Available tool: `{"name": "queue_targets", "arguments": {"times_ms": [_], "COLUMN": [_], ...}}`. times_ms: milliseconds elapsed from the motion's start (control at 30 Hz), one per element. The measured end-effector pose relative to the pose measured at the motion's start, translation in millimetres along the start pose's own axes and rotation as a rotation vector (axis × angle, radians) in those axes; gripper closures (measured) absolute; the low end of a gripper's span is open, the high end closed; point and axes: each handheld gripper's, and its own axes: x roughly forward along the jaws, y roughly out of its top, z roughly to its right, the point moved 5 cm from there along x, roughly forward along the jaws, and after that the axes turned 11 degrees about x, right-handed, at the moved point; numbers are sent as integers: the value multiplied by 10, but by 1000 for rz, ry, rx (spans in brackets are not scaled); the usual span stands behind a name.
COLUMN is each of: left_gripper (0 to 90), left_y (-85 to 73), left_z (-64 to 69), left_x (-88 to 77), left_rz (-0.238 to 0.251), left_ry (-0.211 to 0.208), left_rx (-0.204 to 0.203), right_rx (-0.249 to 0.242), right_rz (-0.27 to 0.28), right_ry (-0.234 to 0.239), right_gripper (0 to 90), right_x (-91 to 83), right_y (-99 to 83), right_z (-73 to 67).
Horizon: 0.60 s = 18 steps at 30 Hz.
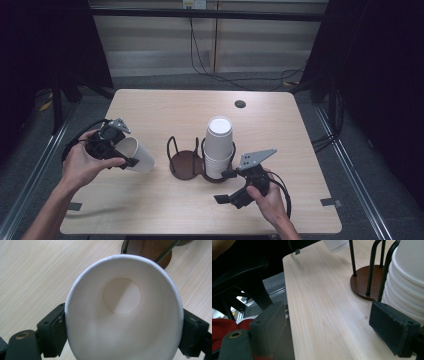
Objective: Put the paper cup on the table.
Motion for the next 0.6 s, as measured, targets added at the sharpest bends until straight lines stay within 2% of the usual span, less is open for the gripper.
{"name": "queue_targets", "arguments": {"times_ms": [167,333,433,533,567,600], "left_gripper": [142,137,138,137,135,135], "left_y": [91,150,172,208,218,228], "left_z": [-81,-103,-127,-132,-132,-127], "left_x": [38,139,182,211,215,223], "left_rz": [-49,-114,-133,-148,-168,-179], "left_ry": [9,-6,-24,-8,-7,-8], "left_rx": [7,25,20,11,29,29], "right_rx": [-5,-1,-4,-7,-7,-6], "right_rz": [-6,-8,-15,-20,-20,-18], "right_ry": [-1,-3,-5,-7,-9,-6], "right_gripper": [141,141,141,141,141,141], "right_x": [7,9,28,40,40,40], "right_y": [0,-1,-10,-11,-9,-7], "right_z": [-8,5,5,-1,-3,-6]}}
